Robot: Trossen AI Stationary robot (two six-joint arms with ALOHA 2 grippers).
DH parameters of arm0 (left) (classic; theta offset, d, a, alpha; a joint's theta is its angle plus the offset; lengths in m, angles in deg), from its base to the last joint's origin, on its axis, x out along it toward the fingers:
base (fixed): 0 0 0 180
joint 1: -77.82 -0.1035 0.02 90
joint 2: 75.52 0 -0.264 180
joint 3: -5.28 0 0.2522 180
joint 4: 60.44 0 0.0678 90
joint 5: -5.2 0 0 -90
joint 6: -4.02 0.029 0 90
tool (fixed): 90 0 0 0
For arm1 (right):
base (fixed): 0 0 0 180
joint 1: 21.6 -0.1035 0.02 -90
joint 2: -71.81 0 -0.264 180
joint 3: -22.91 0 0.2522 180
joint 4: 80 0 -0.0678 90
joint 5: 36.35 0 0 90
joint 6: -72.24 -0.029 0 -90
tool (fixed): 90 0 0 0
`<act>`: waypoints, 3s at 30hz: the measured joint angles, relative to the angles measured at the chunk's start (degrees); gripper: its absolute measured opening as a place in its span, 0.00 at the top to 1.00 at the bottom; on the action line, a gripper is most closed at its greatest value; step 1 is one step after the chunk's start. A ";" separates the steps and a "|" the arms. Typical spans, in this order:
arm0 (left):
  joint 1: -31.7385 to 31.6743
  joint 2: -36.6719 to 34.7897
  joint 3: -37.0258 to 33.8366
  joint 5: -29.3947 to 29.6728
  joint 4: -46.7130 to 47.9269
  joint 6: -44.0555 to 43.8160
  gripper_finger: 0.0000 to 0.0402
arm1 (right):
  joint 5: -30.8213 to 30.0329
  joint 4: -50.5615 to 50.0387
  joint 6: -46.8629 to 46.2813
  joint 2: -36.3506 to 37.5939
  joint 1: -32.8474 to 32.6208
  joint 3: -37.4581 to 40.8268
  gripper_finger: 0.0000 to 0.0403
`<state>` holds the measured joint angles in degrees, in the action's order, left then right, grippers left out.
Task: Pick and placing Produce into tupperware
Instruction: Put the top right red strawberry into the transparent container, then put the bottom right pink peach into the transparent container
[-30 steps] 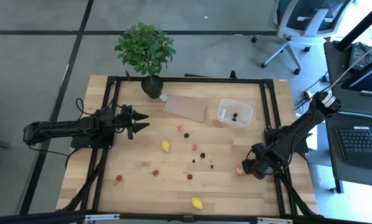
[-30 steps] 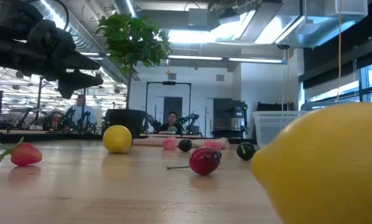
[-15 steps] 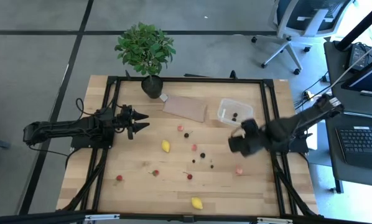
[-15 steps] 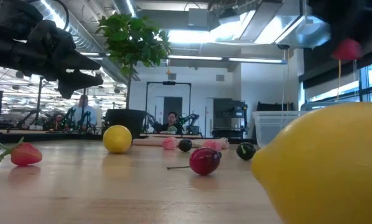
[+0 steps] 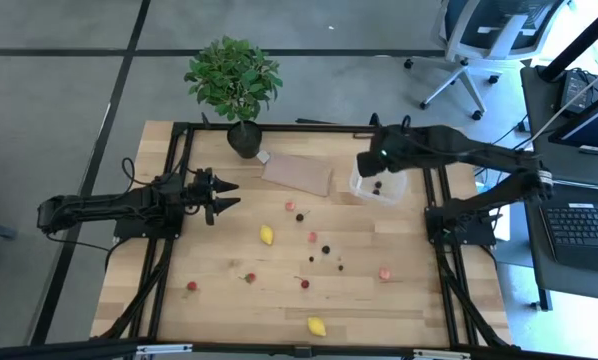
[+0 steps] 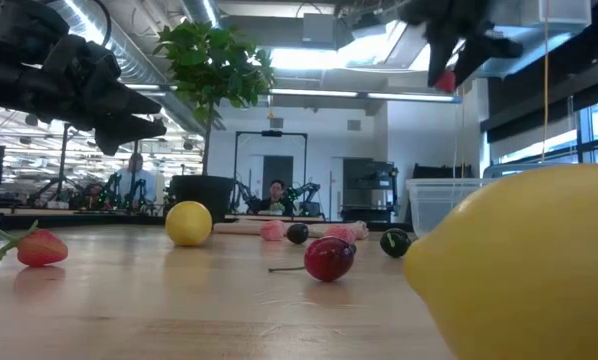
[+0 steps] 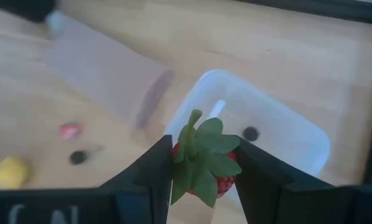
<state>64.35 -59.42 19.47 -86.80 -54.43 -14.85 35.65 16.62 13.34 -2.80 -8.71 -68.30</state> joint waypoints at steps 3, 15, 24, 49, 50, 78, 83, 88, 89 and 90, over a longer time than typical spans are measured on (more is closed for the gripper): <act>0.00 0.01 0.00 0.00 0.00 0.02 0.42 | 1.60 0.01 2.40 -3.29 3.50 0.00 0.64; 0.00 0.02 0.00 0.00 0.02 0.13 0.42 | 7.78 -3.05 2.30 -17.98 6.50 0.00 0.64; 0.00 0.00 0.00 -0.21 0.28 3.37 0.42 | 8.68 -0.65 2.40 -20.09 6.95 3.69 0.64; 0.00 0.01 0.00 -0.24 0.66 3.02 0.42 | 13.16 16.29 -1.01 -15.07 8.32 22.97 0.56; 0.00 0.00 0.00 -0.24 0.66 3.02 0.42 | 13.16 16.29 -0.97 -15.07 8.32 22.97 0.56; 0.00 0.01 0.00 -0.17 0.63 2.97 0.42 | 12.59 -4.21 -7.36 -8.01 -20.73 0.17 0.53; 0.00 0.00 0.00 -0.15 0.63 2.95 0.42 | 11.80 -3.98 -20.63 -8.30 -33.98 3.55 0.53; 0.00 0.02 0.00 -0.15 0.63 2.43 0.42 | 11.66 1.85 -33.27 -8.30 -43.98 11.96 0.53; 0.00 0.01 0.00 -0.15 0.63 2.15 0.42 | 11.63 4.29 -35.07 -8.30 -45.41 13.85 0.53; 0.00 0.00 0.00 -0.15 0.63 1.58 0.42 | 11.64 7.31 -36.22 -8.30 -46.64 15.81 0.53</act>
<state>64.35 -59.42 19.47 -86.96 -53.79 -13.27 47.30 23.93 -22.88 -11.10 -55.35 -52.49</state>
